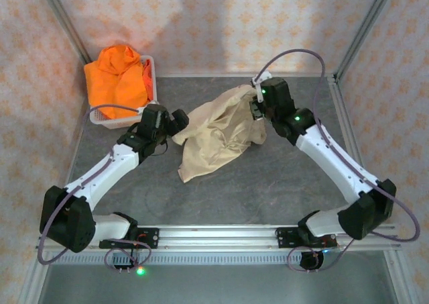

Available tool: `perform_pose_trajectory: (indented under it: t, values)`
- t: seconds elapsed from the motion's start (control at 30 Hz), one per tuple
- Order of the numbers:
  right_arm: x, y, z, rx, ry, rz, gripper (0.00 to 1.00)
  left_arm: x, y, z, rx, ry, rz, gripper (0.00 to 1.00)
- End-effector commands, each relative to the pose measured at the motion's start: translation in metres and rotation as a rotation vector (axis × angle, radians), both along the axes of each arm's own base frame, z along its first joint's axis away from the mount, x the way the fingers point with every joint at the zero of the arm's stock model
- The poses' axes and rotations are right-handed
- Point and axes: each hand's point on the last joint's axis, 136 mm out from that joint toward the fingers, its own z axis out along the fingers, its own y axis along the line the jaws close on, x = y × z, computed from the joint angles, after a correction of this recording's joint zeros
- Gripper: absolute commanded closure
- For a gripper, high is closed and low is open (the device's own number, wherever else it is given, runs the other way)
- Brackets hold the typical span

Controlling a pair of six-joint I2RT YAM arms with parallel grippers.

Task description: Fold and stack the shorts

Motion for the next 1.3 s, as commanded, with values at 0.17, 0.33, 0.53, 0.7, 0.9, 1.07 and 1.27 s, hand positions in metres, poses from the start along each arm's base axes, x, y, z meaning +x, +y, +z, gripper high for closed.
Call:
perform_pose_trajectory:
  t: [0.17,0.33,0.53,0.7,0.9,1.07,1.27]
  values:
    - [-0.028,-0.039,-0.073,-0.078,0.13,-0.138,1.0,0.007,-0.042,-0.036,-0.175,0.057,0.023,0.0]
    - [-0.037,-0.046,-0.102,-0.088,0.189,-0.175,1.0,-0.027,-0.042,-0.061,-0.115,0.114,0.072,0.0]
    - [-0.037,-0.049,-0.101,-0.078,0.173,-0.191,1.0,-0.022,-0.015,-0.068,-0.092,0.101,0.127,0.0]
    - [-0.037,-0.046,-0.095,-0.05,0.159,-0.184,1.0,0.01,-0.034,-0.08,-0.088,0.125,0.063,0.0]
    - [-0.038,-0.047,-0.082,-0.021,0.13,-0.184,1.0,0.044,-0.045,-0.111,-0.063,0.169,0.059,0.29]
    - [-0.035,-0.046,-0.053,0.006,0.063,-0.164,1.0,0.072,-0.039,-0.061,0.024,0.085,0.052,0.91]
    - [-0.022,-0.039,0.0,0.025,-0.034,-0.127,1.0,0.094,-0.027,0.071,0.133,-0.097,0.013,1.0]
